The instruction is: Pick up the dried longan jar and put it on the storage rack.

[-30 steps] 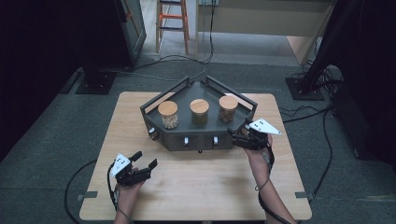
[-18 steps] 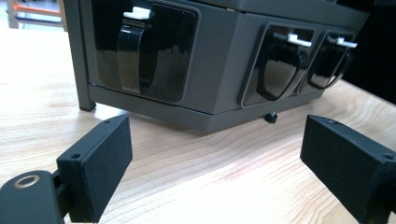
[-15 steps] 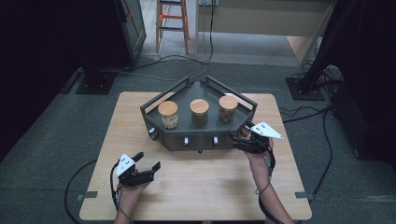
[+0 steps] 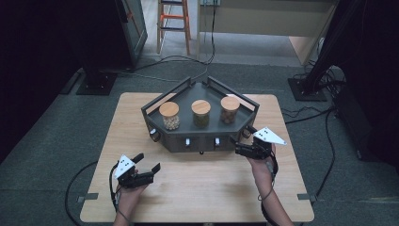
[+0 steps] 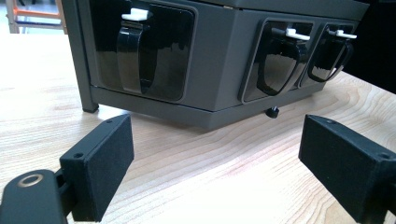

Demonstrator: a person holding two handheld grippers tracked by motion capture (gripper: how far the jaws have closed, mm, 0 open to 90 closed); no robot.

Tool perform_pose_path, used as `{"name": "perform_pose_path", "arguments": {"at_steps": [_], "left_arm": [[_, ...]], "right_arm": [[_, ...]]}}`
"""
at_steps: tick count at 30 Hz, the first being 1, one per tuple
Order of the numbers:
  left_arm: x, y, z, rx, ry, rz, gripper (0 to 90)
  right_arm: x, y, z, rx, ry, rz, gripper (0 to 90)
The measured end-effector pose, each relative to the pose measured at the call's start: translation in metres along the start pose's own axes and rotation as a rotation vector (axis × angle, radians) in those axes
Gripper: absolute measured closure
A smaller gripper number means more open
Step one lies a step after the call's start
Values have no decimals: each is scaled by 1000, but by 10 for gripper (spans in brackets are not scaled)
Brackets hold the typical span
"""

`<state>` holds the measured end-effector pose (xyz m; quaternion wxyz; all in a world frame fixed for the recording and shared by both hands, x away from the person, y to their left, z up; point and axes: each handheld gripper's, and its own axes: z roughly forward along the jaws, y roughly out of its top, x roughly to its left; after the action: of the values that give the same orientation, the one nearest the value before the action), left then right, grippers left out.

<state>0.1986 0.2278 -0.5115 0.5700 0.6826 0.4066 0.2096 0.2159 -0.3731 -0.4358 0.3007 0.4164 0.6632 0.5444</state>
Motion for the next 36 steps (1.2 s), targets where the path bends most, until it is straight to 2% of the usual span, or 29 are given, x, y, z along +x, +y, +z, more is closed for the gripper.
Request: {"name": "perform_pose_path", "arguments": {"at_steps": [6,12,23,32,36], "left_arm": [[1,1,1,11,2,-5,101],[0,1,2,19,5,-5,101],[0,2,3,25,4,1,101],[0,2,4,30,5,0,101],[0,2,4,32,4,0,101]], "right_arm": [[0,-6,-3,16,-2,-7,144],[-2,-13,-6,13,4,16,144],[-2,-18,-9,25,3,-25,144],[-4,-25,-13,30,3,-25,144],[-3,-27,-15,26,8,-46,144]]}}
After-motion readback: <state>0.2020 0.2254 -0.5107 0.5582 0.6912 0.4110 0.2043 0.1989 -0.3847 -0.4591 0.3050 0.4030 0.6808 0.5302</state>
